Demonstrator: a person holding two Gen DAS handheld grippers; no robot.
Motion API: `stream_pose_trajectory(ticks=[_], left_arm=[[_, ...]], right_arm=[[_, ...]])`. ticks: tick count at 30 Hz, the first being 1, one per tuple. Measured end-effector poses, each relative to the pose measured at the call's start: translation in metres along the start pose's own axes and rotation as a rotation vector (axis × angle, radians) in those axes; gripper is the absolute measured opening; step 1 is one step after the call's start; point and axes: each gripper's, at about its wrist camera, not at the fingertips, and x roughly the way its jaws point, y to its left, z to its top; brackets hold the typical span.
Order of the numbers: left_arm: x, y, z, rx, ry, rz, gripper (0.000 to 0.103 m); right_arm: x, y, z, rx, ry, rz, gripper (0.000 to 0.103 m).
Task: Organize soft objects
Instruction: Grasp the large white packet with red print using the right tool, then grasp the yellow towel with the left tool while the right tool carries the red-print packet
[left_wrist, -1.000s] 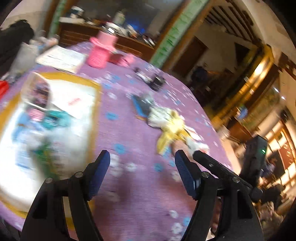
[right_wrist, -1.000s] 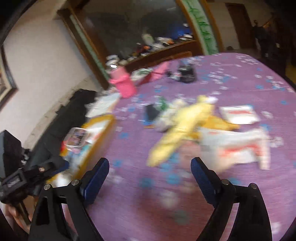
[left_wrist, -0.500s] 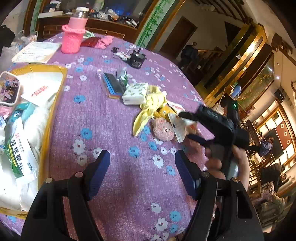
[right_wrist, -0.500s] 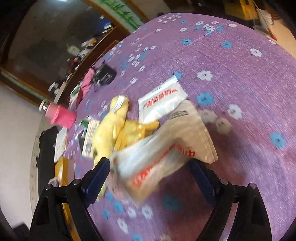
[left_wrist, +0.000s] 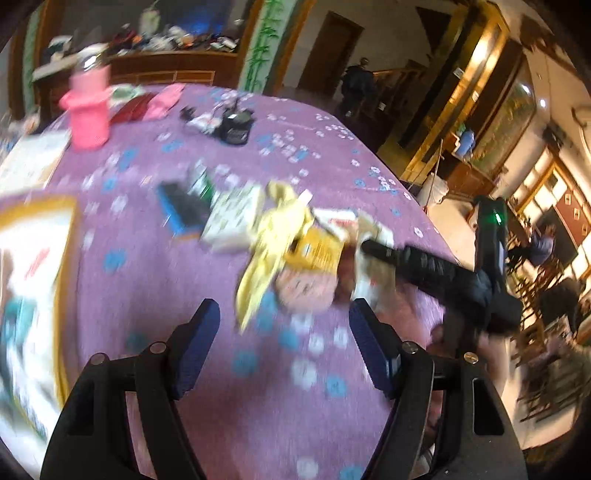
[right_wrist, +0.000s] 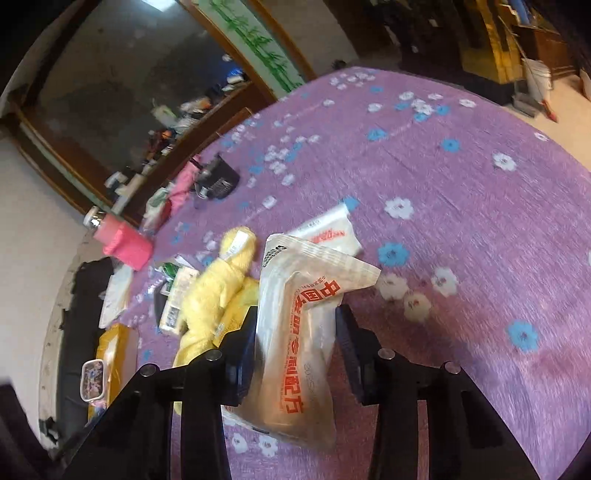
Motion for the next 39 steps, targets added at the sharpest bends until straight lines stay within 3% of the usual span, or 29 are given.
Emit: stream_pose_trajectory(ticks=[2,5,7,10,13,20,25,29,33,39], left_arm=[[0.019,-0.010,0.021,0.047,0.018,0.018,0.072],[0.053,-0.028,0.048,0.131,0.062,0.067,0.071],[0.075,-0.037,0.062,0.173,0.083,0.101,0.068],[0.112,-0.039,0.076,0.226,0.142,0.162,0.058],[0.135,-0.025,0.079,0.175,0.206,0.161,0.036],[0.127,-0.031,0.072,0.201,0.198,0.100,0.036],[0.147,-0.040,0.070,0.291,0.205,0.194,0.034],[0.113,-0.038,0.066,0.271,0.129,0.134,0.028],[0.055,-0.019,0.065,0.122,0.040,-0.017,0.027],[-0.035,0.020,0.041,-0.083,-0.122,-0.113,0.027]], right_arm=[[0.001,-0.009,0.000,-0.005,-0.003,0.083,0.039],[-0.002,-0.015,-0.001,-0.034,-0.090,0.080,0.039],[-0.004,-0.022,-0.002,0.001,-0.098,0.131,0.040],[-0.004,-0.028,-0.003,0.007,-0.115,0.108,0.040],[0.003,-0.040,-0.004,0.058,-0.079,0.127,0.040],[0.012,-0.047,-0.001,0.100,-0.028,0.143,0.040],[0.013,-0.045,0.002,0.105,-0.022,0.140,0.040],[0.011,-0.043,0.002,0.102,-0.039,0.141,0.040],[0.005,-0.039,-0.005,0.081,-0.066,0.164,0.040],[-0.001,-0.022,-0.011,-0.005,-0.116,0.208,0.040]])
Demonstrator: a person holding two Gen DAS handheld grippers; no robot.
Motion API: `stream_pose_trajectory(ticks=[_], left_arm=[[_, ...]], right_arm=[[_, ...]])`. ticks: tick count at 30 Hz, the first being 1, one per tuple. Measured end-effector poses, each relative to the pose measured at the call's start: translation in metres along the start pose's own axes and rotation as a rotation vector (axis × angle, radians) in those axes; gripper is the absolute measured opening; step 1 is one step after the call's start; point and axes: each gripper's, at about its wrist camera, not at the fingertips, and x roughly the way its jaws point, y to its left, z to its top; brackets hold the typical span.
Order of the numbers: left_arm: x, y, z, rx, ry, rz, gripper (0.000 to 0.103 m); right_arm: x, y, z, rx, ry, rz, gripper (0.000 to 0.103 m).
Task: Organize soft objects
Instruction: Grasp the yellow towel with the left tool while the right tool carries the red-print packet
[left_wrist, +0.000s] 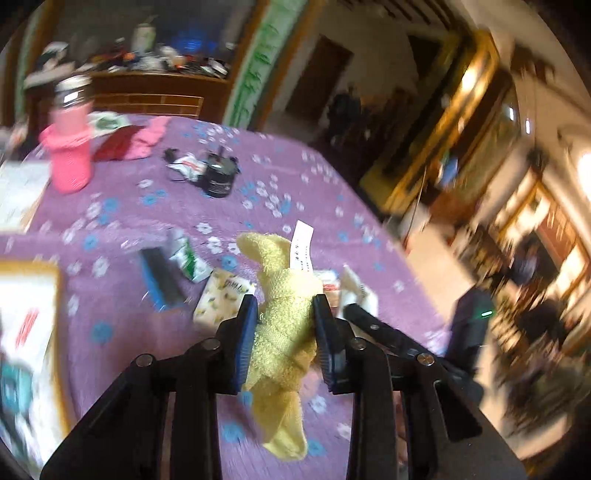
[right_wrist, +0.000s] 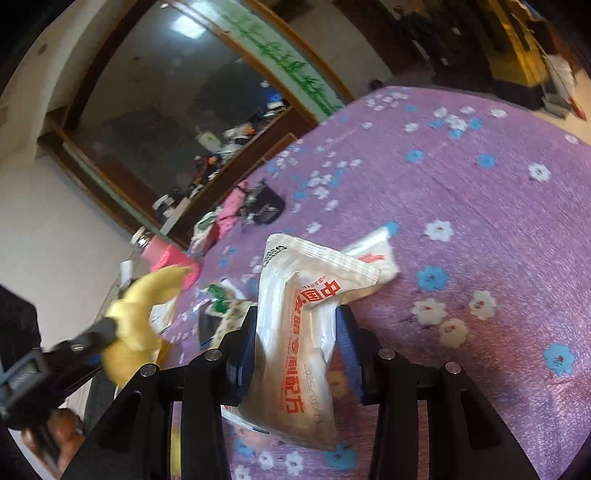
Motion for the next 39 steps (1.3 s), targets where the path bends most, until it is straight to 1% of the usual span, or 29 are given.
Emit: stream_pose_trajectory(ticks=[2,3,5,8,11,12,15,16,18,22,24,27,28,29,30,31,32,33,34,35,36,37,38,39], left_arm=[[-0.027,0.010,-0.011,-0.049,-0.038,-0.029,0.027],[-0.042,0.015,-0.018,-0.068,-0.058,-0.032,0.027],[-0.068,0.027,-0.032,-0.096,-0.088,-0.022,0.027],[-0.109,0.053,-0.048,-0.149,-0.132,0.019,0.028],[-0.146,0.079,-0.061,-0.194,-0.179,0.077,0.028],[-0.157,0.089,-0.065,-0.208,-0.188,0.110,0.028],[-0.176,0.117,-0.072,-0.242,-0.224,0.192,0.028],[-0.182,0.126,-0.075,-0.256,-0.234,0.223,0.028],[-0.191,0.145,-0.079,-0.278,-0.258,0.282,0.028],[-0.194,0.174,-0.083,-0.292,-0.262,0.382,0.028],[-0.184,0.186,-0.085,-0.290,-0.231,0.410,0.028],[-0.167,0.197,-0.091,-0.292,-0.194,0.439,0.028],[-0.162,0.197,-0.092,-0.271,-0.184,0.458,0.028],[-0.155,0.194,-0.092,-0.243,-0.177,0.493,0.029],[-0.147,0.191,-0.093,-0.214,-0.167,0.550,0.029],[-0.141,0.188,-0.095,-0.191,-0.157,0.589,0.029],[-0.134,0.186,-0.096,-0.167,-0.152,0.614,0.031],[-0.132,0.186,-0.097,-0.163,-0.150,0.624,0.032],[-0.130,0.187,-0.098,-0.167,-0.146,0.628,0.038],[-0.128,0.186,-0.099,-0.164,-0.148,0.634,0.050],[-0.128,0.184,-0.099,-0.156,-0.151,0.633,0.056],[-0.130,0.182,-0.099,-0.152,-0.160,0.633,0.062],[-0.131,0.180,-0.099,-0.150,-0.170,0.636,0.062],[-0.132,0.178,-0.099,-0.146,-0.174,0.646,0.062]], right_arm=[[0.000,0.005,-0.002,-0.026,-0.002,0.028,0.040],[-0.001,0.008,-0.004,-0.044,-0.004,0.042,0.040],[0.001,0.016,-0.007,-0.085,0.003,0.074,0.040],[0.006,0.033,-0.014,-0.140,0.046,0.125,0.040],[0.009,0.059,-0.023,-0.164,0.093,0.196,0.040],[0.010,0.070,-0.026,-0.169,0.108,0.226,0.040],[0.016,0.112,-0.037,-0.222,0.157,0.307,0.040],[0.021,0.131,-0.042,-0.254,0.175,0.339,0.040],[0.031,0.156,-0.048,-0.291,0.201,0.367,0.040],[0.067,0.205,-0.066,-0.347,0.294,0.412,0.040],[0.087,0.229,-0.078,-0.411,0.310,0.389,0.040],[0.113,0.250,-0.093,-0.468,0.335,0.338,0.040],[0.124,0.254,-0.100,-0.482,0.354,0.320,0.040],[0.129,0.258,-0.104,-0.491,0.365,0.309,0.041],[0.138,0.260,-0.109,-0.504,0.375,0.284,0.041],[0.145,0.263,-0.113,-0.516,0.380,0.262,0.043],[0.152,0.270,-0.115,-0.520,0.385,0.247,0.044],[0.158,0.271,-0.118,-0.516,0.396,0.230,0.045],[0.163,0.272,-0.119,-0.507,0.403,0.220,0.045],[0.164,0.274,-0.120,-0.504,0.400,0.221,0.053],[0.163,0.277,-0.122,-0.507,0.394,0.223,0.058],[0.160,0.279,-0.123,-0.507,0.393,0.229,0.062],[0.157,0.282,-0.123,-0.503,0.394,0.245,0.065],[0.151,0.282,-0.123,-0.503,0.388,0.250,0.066]])
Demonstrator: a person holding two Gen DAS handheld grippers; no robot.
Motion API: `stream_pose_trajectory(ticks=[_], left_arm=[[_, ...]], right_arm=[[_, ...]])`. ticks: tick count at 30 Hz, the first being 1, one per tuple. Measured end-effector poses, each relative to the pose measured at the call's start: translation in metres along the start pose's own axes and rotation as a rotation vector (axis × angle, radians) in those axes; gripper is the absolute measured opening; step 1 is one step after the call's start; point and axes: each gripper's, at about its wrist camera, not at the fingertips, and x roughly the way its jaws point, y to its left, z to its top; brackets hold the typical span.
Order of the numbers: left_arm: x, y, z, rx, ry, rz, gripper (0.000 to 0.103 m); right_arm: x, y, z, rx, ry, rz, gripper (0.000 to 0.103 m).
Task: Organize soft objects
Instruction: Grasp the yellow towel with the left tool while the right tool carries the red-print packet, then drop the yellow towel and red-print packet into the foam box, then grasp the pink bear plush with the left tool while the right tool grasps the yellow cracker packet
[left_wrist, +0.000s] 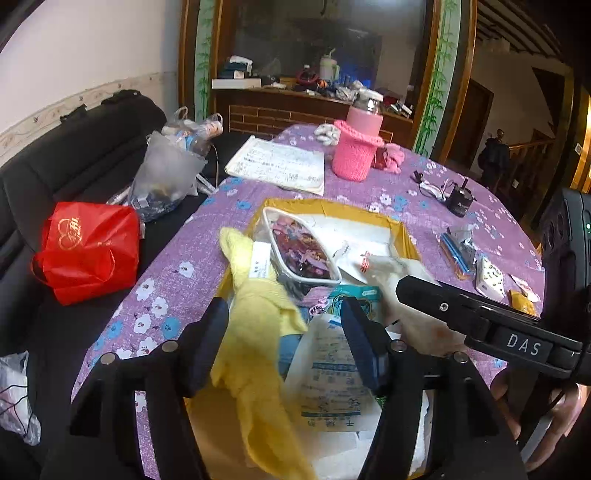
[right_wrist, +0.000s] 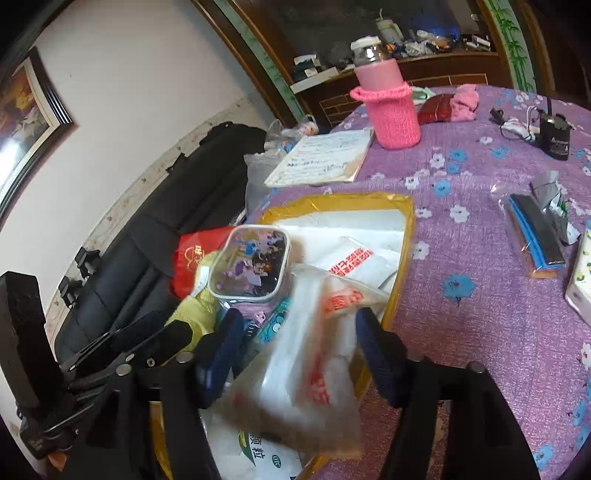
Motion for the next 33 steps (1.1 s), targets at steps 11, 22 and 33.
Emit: stream_pose_trajectory(ticks=[11,22,33], left_arm=[[-0.025,-0.021,0.000,0.056,-0.032,0.075,0.064],[-0.062,-0.052,-0.004,0.068,-0.080,0.042,0.064],[-0.053,-0.147,-0.009,0.137,0.067,-0.377,0.069]], right_arm=[[-0.025,-0.005,-0.011,-0.001,-0.034,0.037,0.071],[-0.085,-0.032,-0.031,0.015,-0.085,0.062,0.083],[-0.189,-0.153,-0.073,0.245,-0.163,-0.147,0.083]])
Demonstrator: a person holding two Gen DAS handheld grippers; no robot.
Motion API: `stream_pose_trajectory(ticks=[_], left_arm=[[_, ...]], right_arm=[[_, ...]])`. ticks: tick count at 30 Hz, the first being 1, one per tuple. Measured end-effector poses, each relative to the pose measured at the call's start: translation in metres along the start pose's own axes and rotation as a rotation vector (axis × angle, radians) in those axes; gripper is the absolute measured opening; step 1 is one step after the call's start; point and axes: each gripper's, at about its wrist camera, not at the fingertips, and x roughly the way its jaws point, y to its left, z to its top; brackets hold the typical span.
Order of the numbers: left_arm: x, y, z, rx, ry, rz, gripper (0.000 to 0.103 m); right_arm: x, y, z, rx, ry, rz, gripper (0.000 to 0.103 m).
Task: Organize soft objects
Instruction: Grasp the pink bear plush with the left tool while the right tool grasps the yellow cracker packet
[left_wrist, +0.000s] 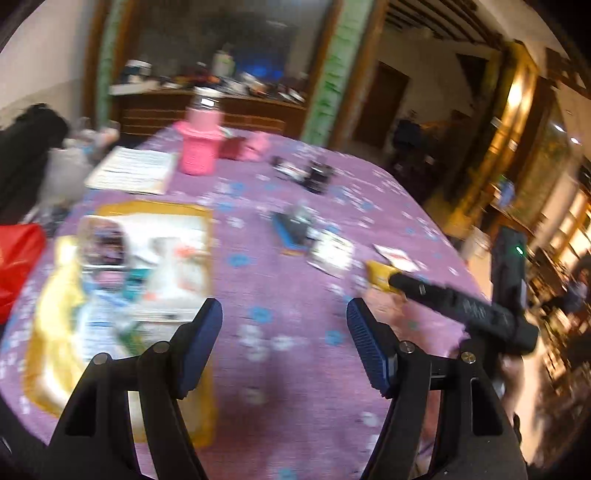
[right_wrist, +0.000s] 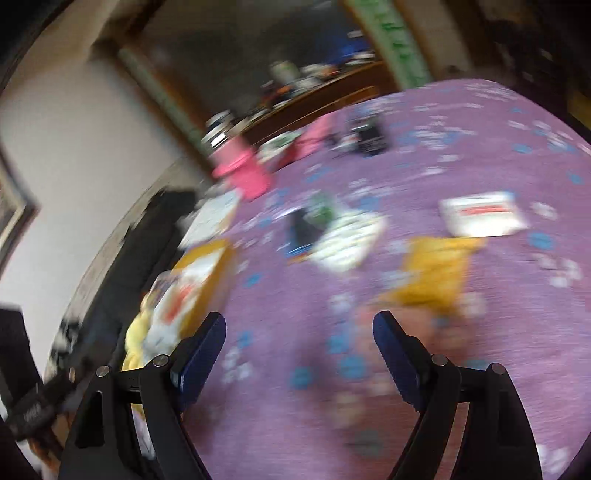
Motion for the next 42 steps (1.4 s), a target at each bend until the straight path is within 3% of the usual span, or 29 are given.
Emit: stream_pose_trajectory(ticks=[4,7,11,13,14,15,16,18,23,26,30,31,32,33,37,42], left_arm=[[0.016,-0.026,-0.002,0.043,0.036,-0.035,0.069],[0.031,-0.039,-0.006,0.081,0.080,-0.037,0.069],[0.046,-0.053,-0.014,0.122,0.122,-0.041,0.069],[0.054,-0.059,-0.016,0.141,0.141,-0.045,0.069],[0.059,-0.062,-0.016,0.152,0.152,-0.044,0.069],[0.064,-0.068,-0.016,0.170,0.161,-0.049,0.069],[0.070,-0.073,-0.016,0.189,0.169,-0.056,0.069],[0.081,-0.083,-0.016,0.224,0.188,-0.057,0.069],[0.119,-0.105,-0.007,0.259,0.253,-0.149,0.069],[0.143,-0.114,-0.003,0.274,0.281,-0.167,0.069],[0.171,-0.122,-0.007,0.281,0.298,-0.121,0.069],[0.175,-0.122,-0.008,0.279,0.302,-0.101,0.063],[0.178,-0.121,-0.010,0.274,0.304,-0.083,0.049],[0.181,-0.119,-0.012,0.265,0.313,-0.073,0.043],[0.170,-0.115,-0.016,0.239,0.282,-0.078,0.036],[0.137,-0.093,-0.010,0.149,0.223,-0.126,0.037]], right_arm=[[-0.016,-0.051,0.016,0.117,-0.013,-0.101,0.082],[-0.001,-0.079,0.029,0.197,0.053,-0.147,0.074],[0.031,-0.077,0.042,0.201,0.122,-0.152,0.065],[0.044,-0.072,0.047,0.167,0.142,-0.197,0.056],[0.050,-0.068,0.051,0.126,0.126,-0.249,0.046],[0.051,-0.063,0.051,0.104,0.123,-0.295,0.044],[0.051,-0.062,0.051,0.093,0.112,-0.288,0.043],[0.055,-0.064,0.048,0.112,0.102,-0.194,0.042],[0.032,-0.081,0.043,0.159,0.026,-0.028,0.041],[0.018,-0.083,0.046,0.142,-0.051,-0.069,0.041],[0.010,-0.089,0.045,0.158,-0.094,-0.082,0.041],[0.006,-0.090,0.045,0.159,-0.102,-0.096,0.041],[0.004,-0.088,0.042,0.158,-0.107,-0.104,0.041],[0.005,-0.086,0.041,0.160,-0.110,-0.103,0.041],[0.003,-0.081,0.037,0.155,-0.113,-0.098,0.041],[0.004,-0.080,0.040,0.145,-0.101,-0.088,0.041]])
